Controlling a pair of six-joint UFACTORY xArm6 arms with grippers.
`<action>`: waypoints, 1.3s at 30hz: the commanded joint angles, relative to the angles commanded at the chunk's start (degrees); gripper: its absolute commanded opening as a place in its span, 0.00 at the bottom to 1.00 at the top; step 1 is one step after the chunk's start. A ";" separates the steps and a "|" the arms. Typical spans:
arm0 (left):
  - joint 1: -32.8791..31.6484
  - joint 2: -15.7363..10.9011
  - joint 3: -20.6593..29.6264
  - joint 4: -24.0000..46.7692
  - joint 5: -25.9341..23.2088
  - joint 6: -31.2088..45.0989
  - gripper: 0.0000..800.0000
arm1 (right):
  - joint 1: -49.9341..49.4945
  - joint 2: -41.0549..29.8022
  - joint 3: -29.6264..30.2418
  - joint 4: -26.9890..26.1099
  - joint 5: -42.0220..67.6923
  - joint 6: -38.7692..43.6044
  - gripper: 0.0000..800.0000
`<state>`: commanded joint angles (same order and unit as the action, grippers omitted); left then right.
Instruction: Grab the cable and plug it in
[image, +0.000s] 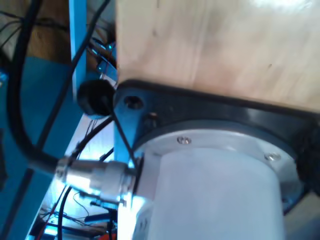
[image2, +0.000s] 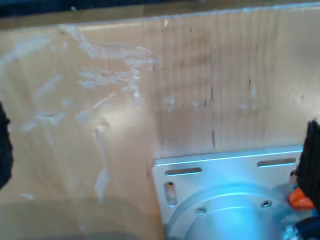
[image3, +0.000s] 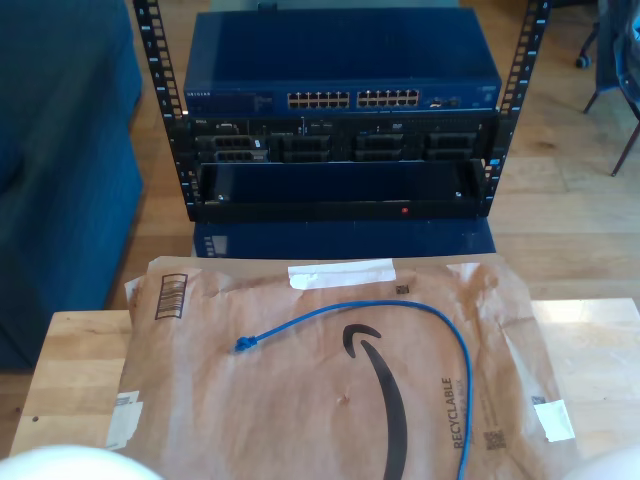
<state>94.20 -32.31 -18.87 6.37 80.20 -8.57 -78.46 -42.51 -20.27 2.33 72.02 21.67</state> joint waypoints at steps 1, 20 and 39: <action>-0.18 0.00 -1.85 -1.05 3.16 0.18 1.00 | 1.85 0.09 -0.70 0.00 0.09 2.11 0.99; -42.02 7.03 -19.43 -9.93 10.11 -38.68 1.00 | 50.73 7.12 -14.95 -0.18 4.22 45.98 0.98; -62.86 8.44 -21.36 -10.11 3.25 -61.63 1.00 | 101.71 38.86 -42.81 -0.09 5.10 85.63 0.98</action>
<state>31.34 -23.87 -40.23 -3.74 83.45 -70.20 23.25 -3.65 -63.09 2.24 77.12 107.30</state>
